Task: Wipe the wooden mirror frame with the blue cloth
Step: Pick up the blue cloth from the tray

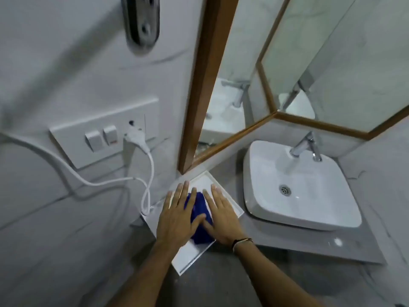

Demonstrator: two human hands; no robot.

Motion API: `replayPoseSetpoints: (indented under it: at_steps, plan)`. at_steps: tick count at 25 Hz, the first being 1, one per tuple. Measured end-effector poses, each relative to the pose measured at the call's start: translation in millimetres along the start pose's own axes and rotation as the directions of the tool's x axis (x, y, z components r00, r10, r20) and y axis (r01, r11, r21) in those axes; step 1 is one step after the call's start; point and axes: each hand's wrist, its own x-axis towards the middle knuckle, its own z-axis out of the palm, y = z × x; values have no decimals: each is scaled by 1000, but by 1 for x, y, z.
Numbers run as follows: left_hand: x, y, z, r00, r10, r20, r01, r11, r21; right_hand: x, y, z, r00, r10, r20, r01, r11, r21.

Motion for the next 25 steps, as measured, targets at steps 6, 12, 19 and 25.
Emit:
replayPoseSetpoints:
  at_steps: [6,12,19,25]
  plan:
    - [-11,-24,91,987,-74,144,71,997,22,38,15,99,979,6,206,10,997,-73]
    - [-12,-42,109,973,-82,216,68,995,71,52,18,136,998,12,67,-3,992,-128]
    - [0,-23,66,993,-89,74,81,991,105,36,-6,110,987,153,-42,-153,988,9]
    - [14,-2,-26,997,-68,-22,70,996,61,1,-29,1,882,215,-420,-198,977,85]
